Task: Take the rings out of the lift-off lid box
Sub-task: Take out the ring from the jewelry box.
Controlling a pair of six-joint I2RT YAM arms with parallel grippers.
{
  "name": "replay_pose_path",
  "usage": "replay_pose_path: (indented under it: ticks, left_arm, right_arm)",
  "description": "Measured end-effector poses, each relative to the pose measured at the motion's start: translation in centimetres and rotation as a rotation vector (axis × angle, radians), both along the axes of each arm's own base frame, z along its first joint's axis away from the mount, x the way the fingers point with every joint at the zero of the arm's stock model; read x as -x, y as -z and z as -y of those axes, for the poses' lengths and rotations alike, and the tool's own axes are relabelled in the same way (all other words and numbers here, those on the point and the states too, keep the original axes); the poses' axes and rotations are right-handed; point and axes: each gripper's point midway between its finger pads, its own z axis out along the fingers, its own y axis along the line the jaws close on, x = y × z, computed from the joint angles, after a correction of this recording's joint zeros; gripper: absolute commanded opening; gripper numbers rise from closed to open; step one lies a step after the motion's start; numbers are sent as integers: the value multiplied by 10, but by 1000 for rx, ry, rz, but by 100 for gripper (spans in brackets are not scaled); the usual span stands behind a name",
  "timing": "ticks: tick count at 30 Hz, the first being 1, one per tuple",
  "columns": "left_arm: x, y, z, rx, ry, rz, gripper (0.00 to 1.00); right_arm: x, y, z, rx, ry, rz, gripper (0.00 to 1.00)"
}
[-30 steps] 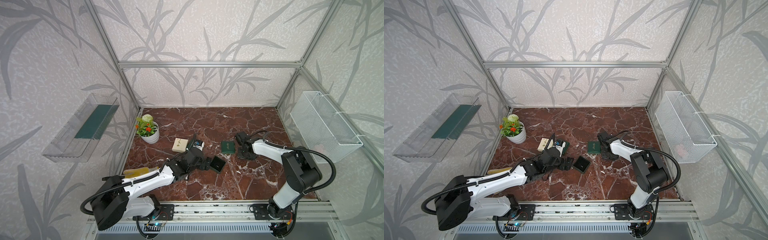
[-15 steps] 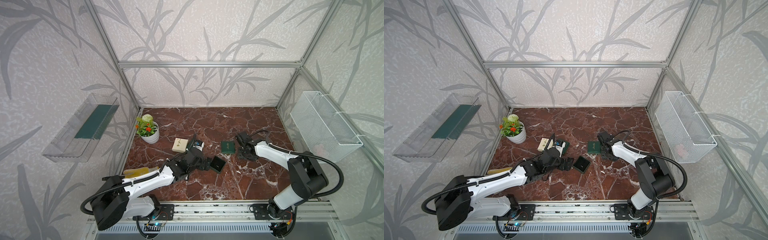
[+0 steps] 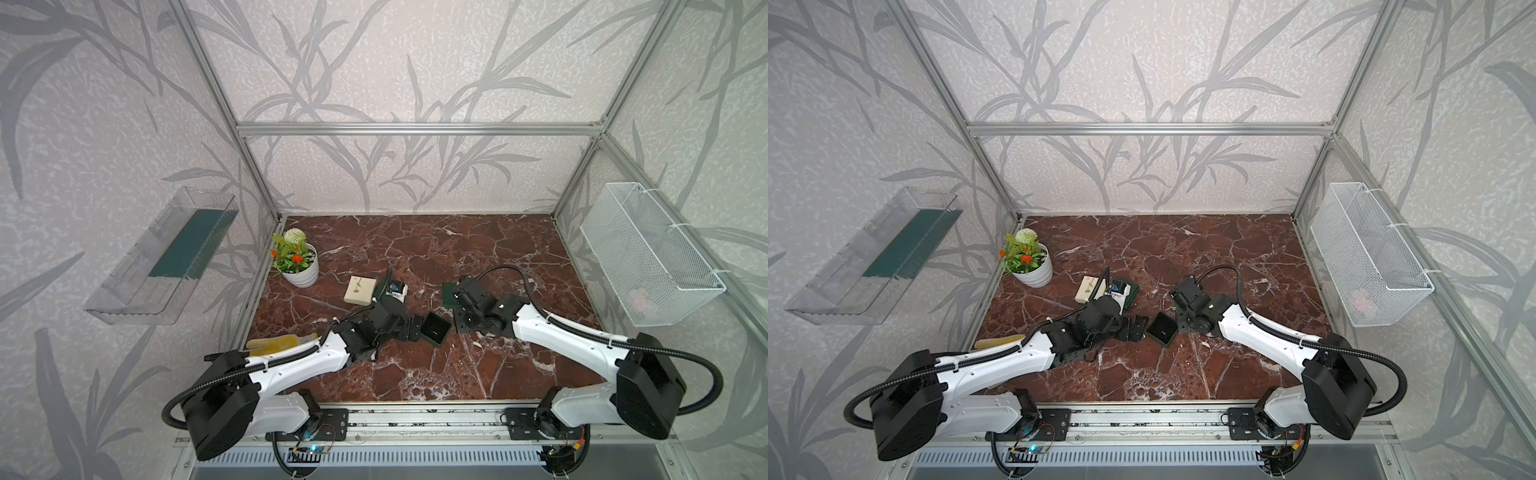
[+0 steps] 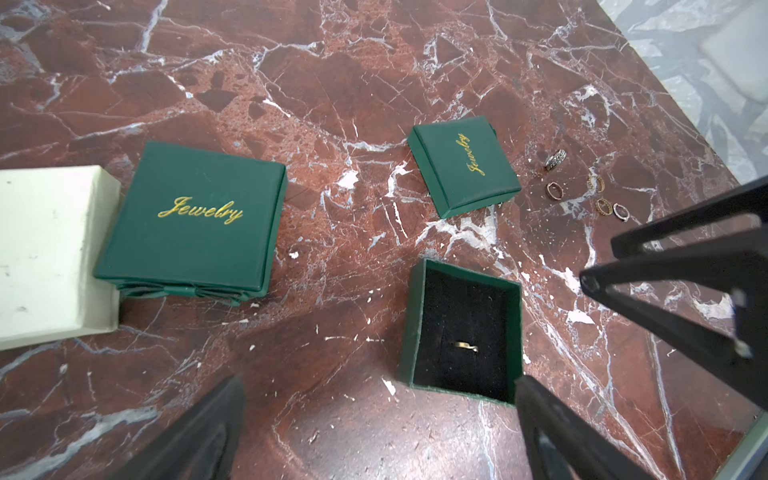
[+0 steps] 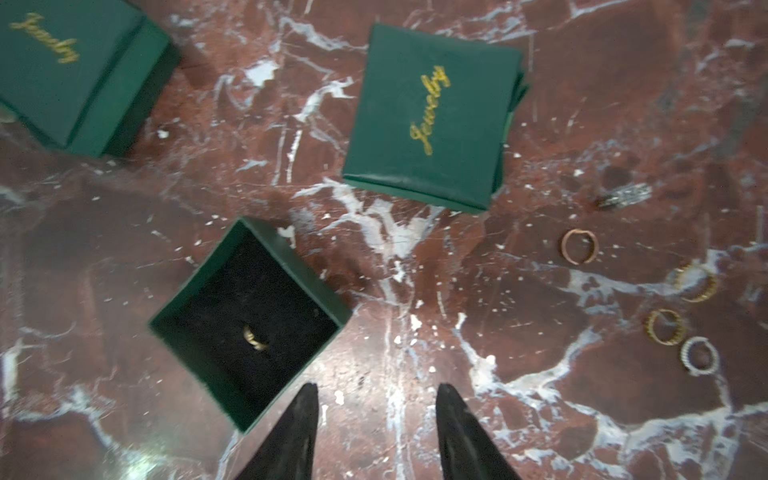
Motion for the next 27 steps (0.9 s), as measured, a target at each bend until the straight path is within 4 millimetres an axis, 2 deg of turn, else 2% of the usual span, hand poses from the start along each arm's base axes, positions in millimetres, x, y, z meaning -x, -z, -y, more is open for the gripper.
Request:
replay_pose_path:
  ticks: [5,11,19,27]
  left_arm:
    - [3,-7,-12,14,-27,34,99]
    - [2,-23,-29,41,-83,105,99]
    - [-1,-20,-34,28,-106,118,99]
    - [-1,-7,-32,-6,-99,93,99]
  right_arm:
    - [1,-3,-18,-62,-53,-1,36]
    - [7,12,-40,-59,-152,-55,34]
    - [8,33,-70,-31,-261,-120,30]
    - [4,51,-77,8,-276,-160,28]
